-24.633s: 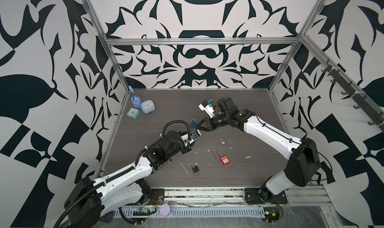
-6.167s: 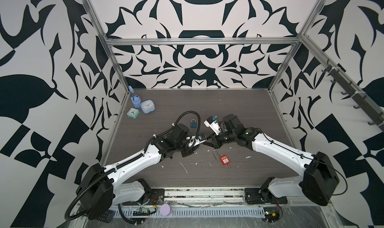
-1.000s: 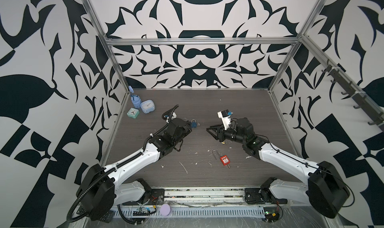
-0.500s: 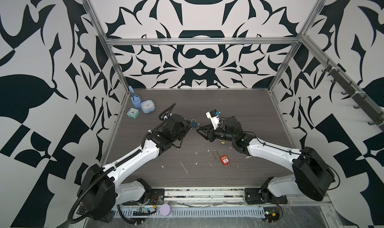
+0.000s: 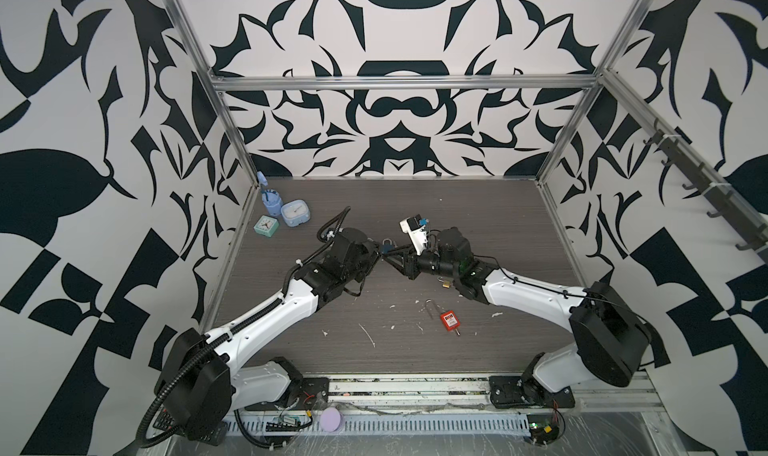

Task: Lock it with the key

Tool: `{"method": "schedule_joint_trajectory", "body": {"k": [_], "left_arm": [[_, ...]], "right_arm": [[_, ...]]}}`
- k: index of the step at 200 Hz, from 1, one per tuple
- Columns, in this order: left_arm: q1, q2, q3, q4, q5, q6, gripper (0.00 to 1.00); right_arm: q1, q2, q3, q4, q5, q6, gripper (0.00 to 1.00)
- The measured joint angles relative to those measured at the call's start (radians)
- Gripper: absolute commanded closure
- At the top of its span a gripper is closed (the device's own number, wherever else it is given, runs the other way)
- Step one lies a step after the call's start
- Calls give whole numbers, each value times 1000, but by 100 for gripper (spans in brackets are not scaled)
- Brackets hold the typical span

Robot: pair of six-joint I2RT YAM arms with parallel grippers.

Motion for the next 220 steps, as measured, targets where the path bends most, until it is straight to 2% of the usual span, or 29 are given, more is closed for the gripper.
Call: {"method": "schedule_joint_trajectory", "body": {"k": [77, 132, 175, 202, 220], "left_arm": [[6, 0, 0, 0, 17, 0, 100], [11, 0, 0, 0, 23, -1, 100], [16, 6, 0, -5, 24, 0, 100], [18, 11, 0, -13, 23, 0, 100], [19, 13, 0, -14, 24, 0, 100]], "right_arm": [[0, 59, 32, -1, 16, -8, 71], [2, 84, 62, -3, 12, -11, 86], [2, 104, 68, -2, 4, -6, 91], [4, 114, 71, -2, 2, -2, 100], [4, 116, 71, -2, -2, -1, 100]]}}
